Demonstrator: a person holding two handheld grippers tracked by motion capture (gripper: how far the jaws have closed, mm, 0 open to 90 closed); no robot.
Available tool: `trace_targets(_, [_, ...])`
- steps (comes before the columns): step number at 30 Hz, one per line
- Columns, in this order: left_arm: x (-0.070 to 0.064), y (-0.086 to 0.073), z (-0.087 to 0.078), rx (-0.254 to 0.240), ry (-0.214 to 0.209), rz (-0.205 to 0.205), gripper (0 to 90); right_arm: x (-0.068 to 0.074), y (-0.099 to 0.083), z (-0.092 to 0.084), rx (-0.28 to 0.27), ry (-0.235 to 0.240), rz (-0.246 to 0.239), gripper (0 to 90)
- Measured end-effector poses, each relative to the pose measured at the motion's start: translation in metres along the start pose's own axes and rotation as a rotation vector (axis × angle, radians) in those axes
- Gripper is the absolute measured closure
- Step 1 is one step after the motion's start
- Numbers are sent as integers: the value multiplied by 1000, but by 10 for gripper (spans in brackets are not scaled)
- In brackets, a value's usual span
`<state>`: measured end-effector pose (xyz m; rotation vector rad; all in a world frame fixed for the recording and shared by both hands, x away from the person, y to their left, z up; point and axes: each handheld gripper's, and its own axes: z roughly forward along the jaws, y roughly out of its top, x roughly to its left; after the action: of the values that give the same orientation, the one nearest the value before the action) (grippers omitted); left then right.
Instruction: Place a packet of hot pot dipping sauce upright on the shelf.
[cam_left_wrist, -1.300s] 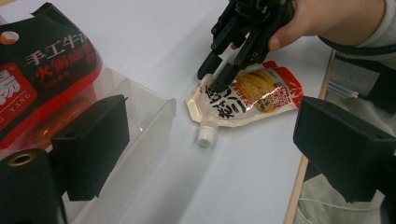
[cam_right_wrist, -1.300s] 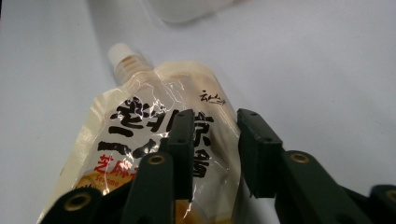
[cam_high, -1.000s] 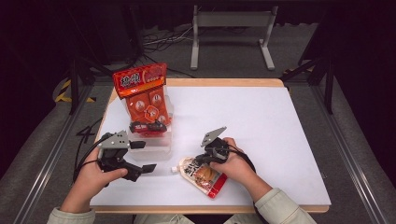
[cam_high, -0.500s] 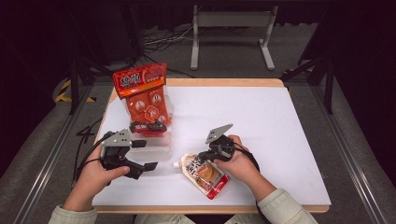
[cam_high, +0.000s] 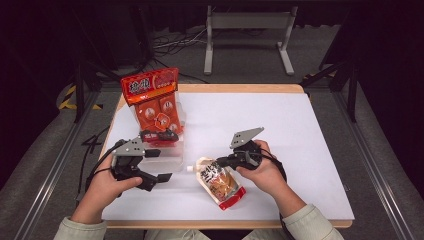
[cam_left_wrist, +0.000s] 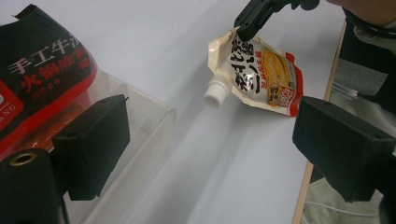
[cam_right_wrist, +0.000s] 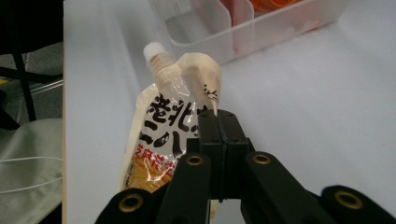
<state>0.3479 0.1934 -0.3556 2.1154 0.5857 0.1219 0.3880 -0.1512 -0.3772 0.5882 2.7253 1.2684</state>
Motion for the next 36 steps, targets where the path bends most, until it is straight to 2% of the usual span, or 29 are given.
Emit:
trace_targets(12, [-1, 0, 0, -5, 2, 6, 118, 13, 12, -22, -72, 0, -49, 900])
trace_targets(15, [-1, 1, 0, -15, 11, 9, 122, 14, 14, -24, -83, 8, -53, 900])
trace_targets(16, [-1, 2, 0, -28, 11, 4, 123, 17, 15, -26, -108, 38, -48, 900])
trace_targets(17, [-1, 2, 0, -35, 11, 7, 123, 18, 16, -27, -115, 43, -54, 900])
trace_targets(25, [-1, 3, 2, -43, 3, 7, 122, 30, 24, -33, -160, 40, -105, 900])
trace_targets(29, [-1, 5, 1, -91, 16, 4, 123, 31, 24, -36, -206, 31, -114, 900])
trace_targets(32, [-2, 7, 0, -133, 13, 6, 124, 32, 24, -38, -240, 33, -114, 900])
trace_targets(36, [-4, 8, 3, -162, 1, -2, 122, 34, 25, -41, -270, 39, -118, 900])
